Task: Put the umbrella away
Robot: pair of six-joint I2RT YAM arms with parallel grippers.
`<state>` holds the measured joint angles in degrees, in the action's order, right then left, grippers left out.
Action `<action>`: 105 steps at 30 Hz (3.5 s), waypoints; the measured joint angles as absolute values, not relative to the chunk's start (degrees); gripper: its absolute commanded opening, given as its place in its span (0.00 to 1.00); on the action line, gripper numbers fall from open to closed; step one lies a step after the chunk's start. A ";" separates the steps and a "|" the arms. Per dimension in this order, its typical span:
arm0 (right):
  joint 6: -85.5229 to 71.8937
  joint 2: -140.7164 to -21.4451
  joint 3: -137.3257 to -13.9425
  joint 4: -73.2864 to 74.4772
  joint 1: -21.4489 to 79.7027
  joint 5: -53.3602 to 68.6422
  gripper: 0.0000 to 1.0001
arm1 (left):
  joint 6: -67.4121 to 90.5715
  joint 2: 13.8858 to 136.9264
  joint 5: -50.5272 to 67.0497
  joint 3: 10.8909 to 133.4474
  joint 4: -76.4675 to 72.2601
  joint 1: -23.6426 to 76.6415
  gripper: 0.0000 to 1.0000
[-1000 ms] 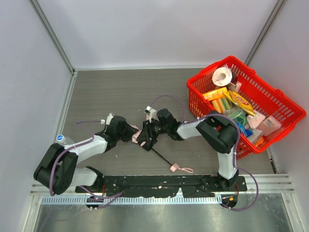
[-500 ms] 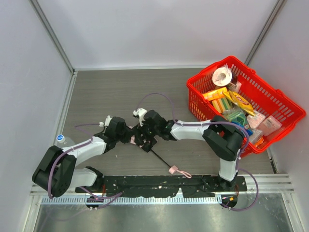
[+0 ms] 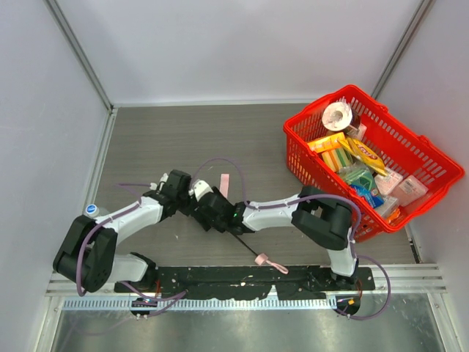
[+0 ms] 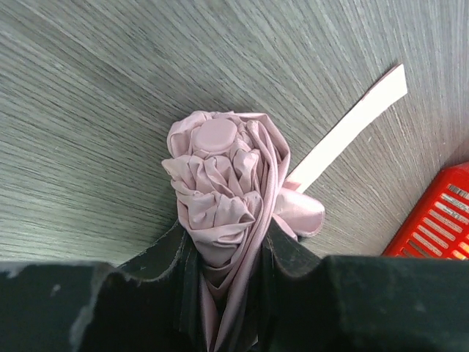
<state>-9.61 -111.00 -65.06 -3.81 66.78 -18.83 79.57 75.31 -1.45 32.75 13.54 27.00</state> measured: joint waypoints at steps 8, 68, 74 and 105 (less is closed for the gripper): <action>-7.33 -111.81 -60.16 -13.87 68.95 -23.18 0.49 | 79.57 75.46 -1.50 33.34 14.90 27.09 0.00; -4.29 -105.49 -60.42 -4.67 65.54 -12.51 0.78 | 76.51 78.65 -2.11 31.94 5.69 28.49 0.00; -1.17 -110.19 -62.30 -5.26 69.47 -24.73 0.76 | 77.82 80.20 -0.30 34.06 8.71 27.44 0.00; -8.32 -108.60 -55.35 -22.50 51.70 16.56 0.01 | 73.52 75.66 -3.92 33.17 9.78 27.81 0.92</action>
<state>-8.32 -108.60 -55.35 -22.50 51.70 16.56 73.52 75.66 -3.92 33.17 9.78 27.81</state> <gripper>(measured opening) 0.364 0.937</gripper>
